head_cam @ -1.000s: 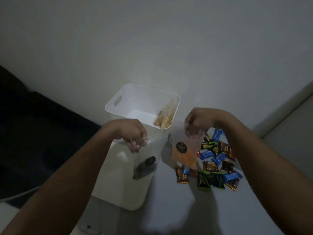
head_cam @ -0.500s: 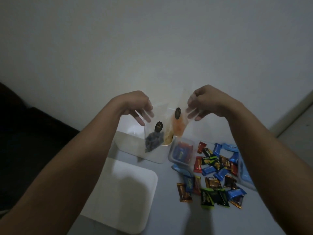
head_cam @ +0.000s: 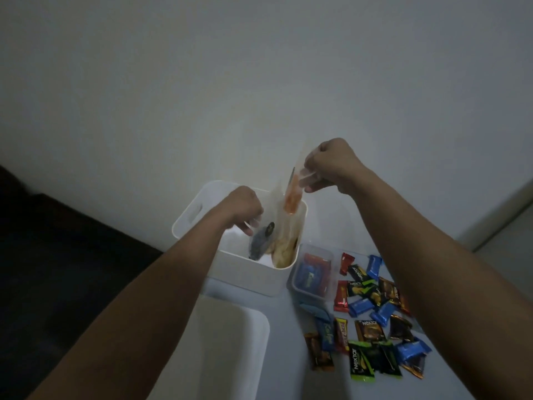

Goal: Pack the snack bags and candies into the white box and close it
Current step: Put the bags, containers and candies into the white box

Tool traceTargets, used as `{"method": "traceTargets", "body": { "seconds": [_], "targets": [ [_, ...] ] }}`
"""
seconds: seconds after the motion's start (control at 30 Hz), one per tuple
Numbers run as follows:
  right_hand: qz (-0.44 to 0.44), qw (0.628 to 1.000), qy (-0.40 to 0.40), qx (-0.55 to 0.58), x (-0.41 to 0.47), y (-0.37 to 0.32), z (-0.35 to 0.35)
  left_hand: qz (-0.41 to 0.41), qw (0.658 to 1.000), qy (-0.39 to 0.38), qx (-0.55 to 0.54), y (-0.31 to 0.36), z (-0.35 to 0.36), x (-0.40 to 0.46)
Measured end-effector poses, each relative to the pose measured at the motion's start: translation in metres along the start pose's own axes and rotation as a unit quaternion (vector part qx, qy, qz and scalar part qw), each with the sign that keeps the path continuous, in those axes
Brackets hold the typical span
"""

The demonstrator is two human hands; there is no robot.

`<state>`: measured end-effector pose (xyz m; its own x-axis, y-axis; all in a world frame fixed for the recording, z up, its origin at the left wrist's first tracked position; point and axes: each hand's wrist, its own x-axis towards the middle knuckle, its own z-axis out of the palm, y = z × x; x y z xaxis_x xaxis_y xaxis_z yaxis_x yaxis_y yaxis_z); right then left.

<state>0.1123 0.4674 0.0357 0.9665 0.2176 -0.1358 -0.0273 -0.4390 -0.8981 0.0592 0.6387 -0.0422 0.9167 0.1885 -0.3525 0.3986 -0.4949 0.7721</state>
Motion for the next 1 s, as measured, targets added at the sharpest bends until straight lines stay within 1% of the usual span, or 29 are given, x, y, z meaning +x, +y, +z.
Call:
{"method": "traceTargets", "body": {
  "seconds": [0.13,0.23,0.33,0.47,0.57,0.63,0.77,0.9,1.0],
  "targets": [
    [0.031,1.000,0.001,-0.003,0.015,0.012,0.021,-0.031,0.997,-0.006,0.069,-0.031,0.029,0.019],
    [0.052,0.999,0.001,0.012,0.023,0.026,0.038,-0.021,0.993,-0.027,0.115,-0.049,0.046,0.025],
    [0.076,0.997,0.004,0.006,0.031,0.045,0.052,-0.001,0.989,-0.052,0.142,-0.063,0.058,0.029],
    [0.098,0.995,0.007,0.009,0.040,0.065,0.065,0.010,0.989,-0.039,0.143,-0.072,0.070,0.032],
    [0.112,0.994,0.010,0.014,0.044,0.076,0.071,0.008,0.985,-0.034,0.167,-0.076,0.070,0.036],
    [0.109,0.994,0.026,0.013,0.046,0.080,0.072,-0.005,0.986,-0.035,0.165,-0.075,0.067,0.037],
    [0.098,0.994,0.051,0.026,0.047,0.079,0.063,-0.024,0.979,-0.016,0.204,-0.072,0.052,0.039],
    [0.067,0.993,0.068,0.075,0.040,0.070,0.050,-0.051,0.986,-0.041,0.152,-0.063,0.026,0.037],
    [0.034,0.991,0.101,0.084,0.032,0.063,0.044,-0.049,0.989,-0.029,0.140,-0.058,0.004,0.033]
  ]
}}
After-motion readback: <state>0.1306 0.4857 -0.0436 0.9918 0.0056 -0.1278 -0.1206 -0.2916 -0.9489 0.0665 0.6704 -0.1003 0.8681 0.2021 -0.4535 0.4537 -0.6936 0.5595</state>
